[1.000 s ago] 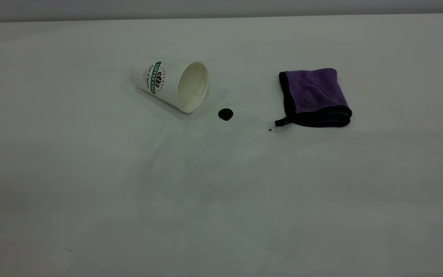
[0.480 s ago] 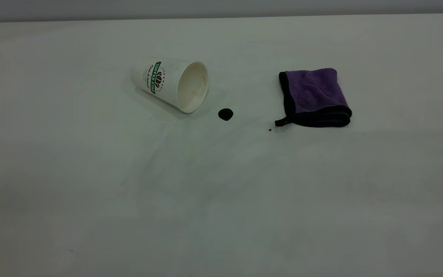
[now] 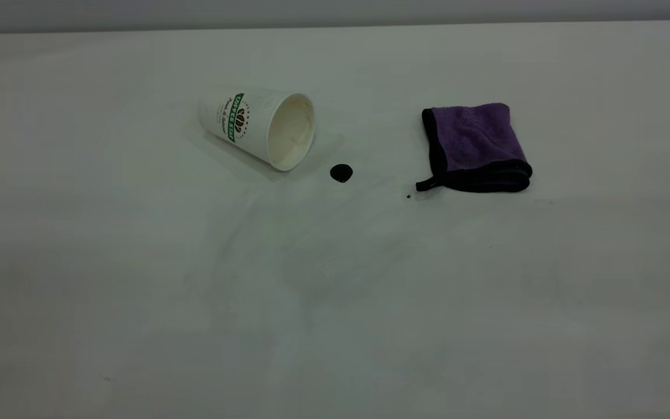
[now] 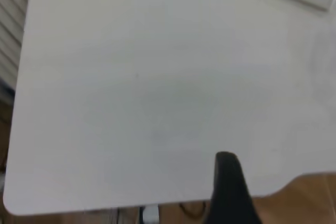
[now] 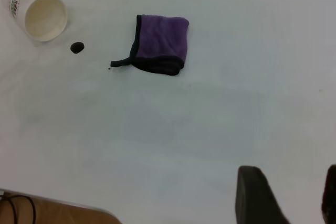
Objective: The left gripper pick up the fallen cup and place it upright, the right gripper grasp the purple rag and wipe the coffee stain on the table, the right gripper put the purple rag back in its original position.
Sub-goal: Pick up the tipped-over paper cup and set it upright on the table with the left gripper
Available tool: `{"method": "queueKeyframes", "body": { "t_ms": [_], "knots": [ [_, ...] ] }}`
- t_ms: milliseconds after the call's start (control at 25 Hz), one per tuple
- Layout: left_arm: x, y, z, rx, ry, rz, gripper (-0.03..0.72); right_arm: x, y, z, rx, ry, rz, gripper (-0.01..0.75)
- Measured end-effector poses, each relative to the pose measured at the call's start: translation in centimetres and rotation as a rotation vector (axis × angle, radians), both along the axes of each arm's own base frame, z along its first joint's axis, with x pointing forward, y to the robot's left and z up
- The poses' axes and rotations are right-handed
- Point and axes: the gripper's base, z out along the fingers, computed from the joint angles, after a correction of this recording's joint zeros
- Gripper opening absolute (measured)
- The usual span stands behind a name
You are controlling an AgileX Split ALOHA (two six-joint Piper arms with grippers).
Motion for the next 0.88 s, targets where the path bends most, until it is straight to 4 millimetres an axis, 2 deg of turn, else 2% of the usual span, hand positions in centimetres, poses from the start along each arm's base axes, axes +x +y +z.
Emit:
{"method": "queueKeyframes", "body": {
  "t_ms": [160, 280, 400, 560, 680, 880],
  "knots": [
    [4.6, -0.1, 0.6, -0.021, 0.139, -0.009, 0.608, 0.0, 0.0, 0.0, 0.0, 0.0, 0.0, 0.349],
    [8.7, -0.5, 0.6, -0.073, 0.195, -0.034, 0.608, 0.0, 0.0, 0.0, 0.0, 0.0, 0.0, 0.349],
    [13.2, -0.7, 0.3, -0.091, 0.222, -0.059, 0.6, 0.0, 0.0, 0.0, 0.0, 0.0, 0.0, 0.349],
    [18.1, -1.3, -0.7, -0.074, 0.264, -0.121, 0.593, 0.0, 0.0, 0.0, 0.0, 0.0, 0.0, 0.349],
    [21.3, -3.2, -1.9, -0.048, 0.303, -0.209, 0.59, 0.0, 0.0, 0.0, 0.0, 0.0, 0.0, 0.349],
    [26.1, -8.3, -5.0, 0.046, 0.369, -0.347, 0.59, 0.0, 0.0, 0.0, 0.0, 0.0, 0.0, 0.349]
  ]
}}
